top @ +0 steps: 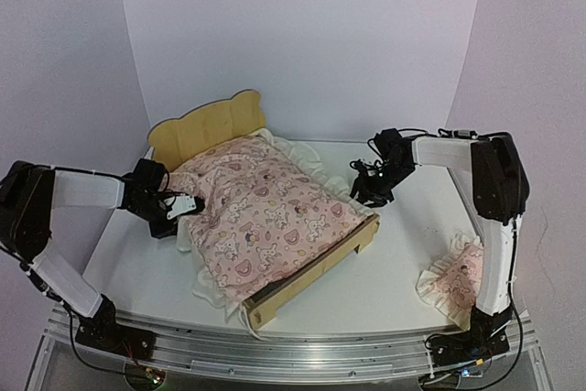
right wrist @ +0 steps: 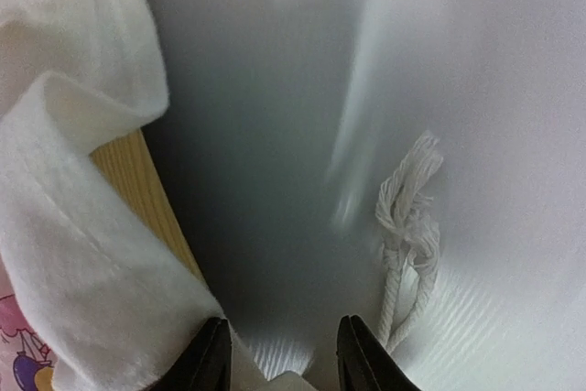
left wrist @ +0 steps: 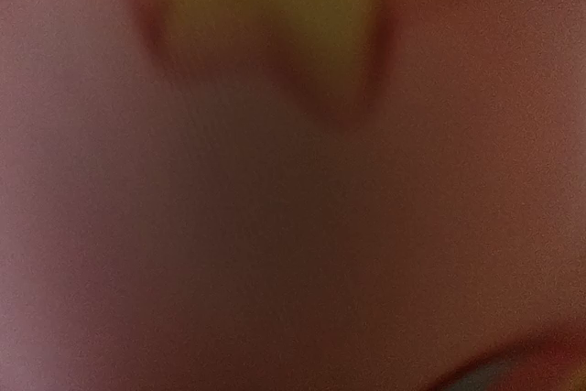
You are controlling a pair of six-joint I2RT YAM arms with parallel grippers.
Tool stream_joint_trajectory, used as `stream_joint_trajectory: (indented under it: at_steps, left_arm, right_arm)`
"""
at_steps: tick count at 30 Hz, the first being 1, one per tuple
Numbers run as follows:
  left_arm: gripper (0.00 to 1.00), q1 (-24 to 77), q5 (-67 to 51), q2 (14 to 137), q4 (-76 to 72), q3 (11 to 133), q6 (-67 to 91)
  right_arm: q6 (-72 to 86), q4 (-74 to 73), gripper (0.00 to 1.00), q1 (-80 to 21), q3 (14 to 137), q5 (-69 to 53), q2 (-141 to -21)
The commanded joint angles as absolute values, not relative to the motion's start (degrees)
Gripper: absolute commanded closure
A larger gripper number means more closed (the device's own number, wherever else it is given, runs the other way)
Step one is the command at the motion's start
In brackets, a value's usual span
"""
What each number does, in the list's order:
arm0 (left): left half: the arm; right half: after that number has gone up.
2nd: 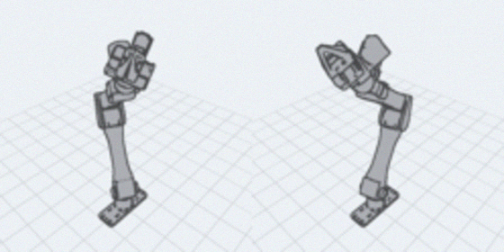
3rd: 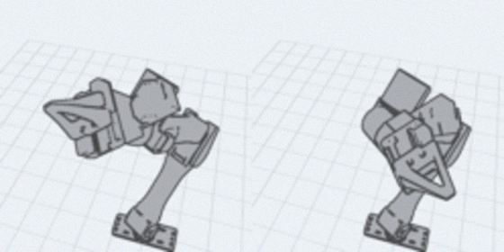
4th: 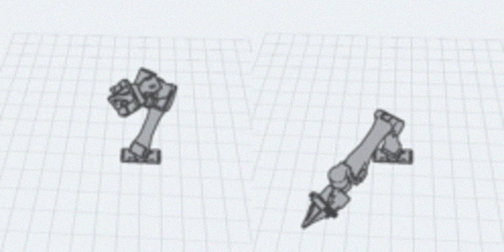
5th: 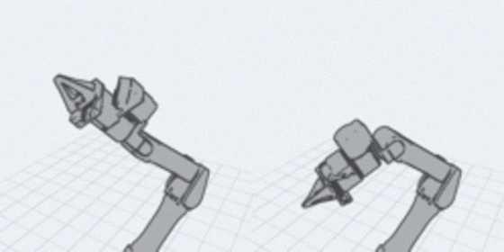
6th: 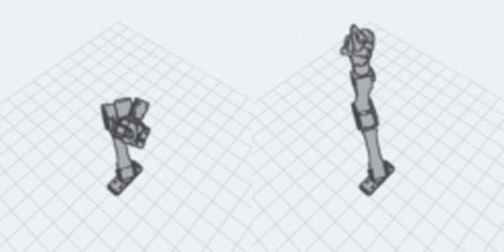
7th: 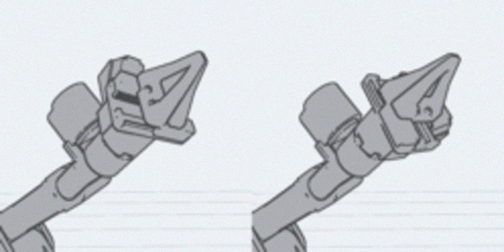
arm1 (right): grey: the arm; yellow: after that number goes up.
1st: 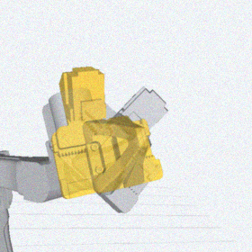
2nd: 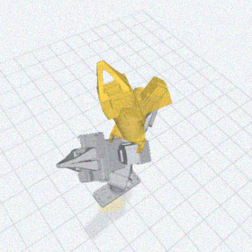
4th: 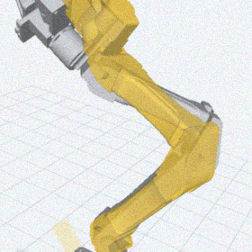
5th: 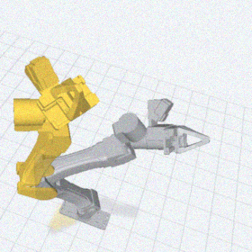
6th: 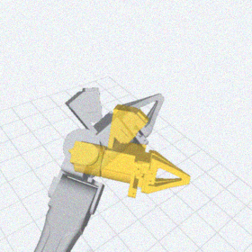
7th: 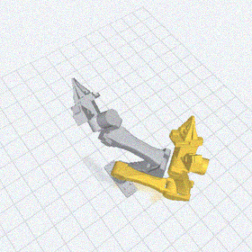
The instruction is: Set up the pet bed
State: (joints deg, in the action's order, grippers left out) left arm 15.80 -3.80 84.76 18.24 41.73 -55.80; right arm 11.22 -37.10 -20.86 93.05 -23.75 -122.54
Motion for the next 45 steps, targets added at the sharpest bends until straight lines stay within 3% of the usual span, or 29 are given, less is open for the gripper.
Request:
stream_joint_trajectory:
  at_steps: [1, 6, 11, 20, 25, 34, 40, 45]
  left_arm:
    - [0.47, 19.88, -11.05, 95.4, 6.01, 58.19, -61.06]
    - [0.47, 23.91, -16.03, 105.4, 7.9, 72.4, -60.71]
    - [0.46, 25.64, -19.98, 111.49, 9.53, 81.7, -59.16]
    - [0.44, 25.6, -20.21, 112.01, 8.22, 83.48, -59.74]
    - [0.42, 21.57, -18.1, 110.13, 8.56, 86.73, -56.7]
    - [0.38, 13.2, -12.85, 99.27, 20.8, 87.91, -51.46]
    - [0.36, 5.18, -9.39, 87.44, 27.14, 77.44, -46.76]
    - [0.35, 2.81, -8.83, 73.58, 31.58, 61.73, -44.39]
  right_arm:
    - [10.88, -38.46, 0.58, -25.25, 83.5, -28.19, -112.82]
    - [16.81, -29.06, 0.58, -33.34, 73.52, -25.85, -104.15]
    - [22.83, -18.23, 0.58, -45.92, 71.48, -22.14, -103.66]
    - [24.95, -8.68, 0.58, -58.63, 89.62, -18.18, -119.28]
    - [21.99, -10.51, 0.58, -58.73, 89.27, -15.89, -117.08]
    - [8.77, -36.74, 0.51, -53.68, 88.45, -5.87, -101.07]
    - [8.75, -40.32, 0.44, -41.6, 89.76, 1.19, -92.87]
    - [6.25, -40.25, 0.34, -32.84, 94.3, 4.71, -94.5]
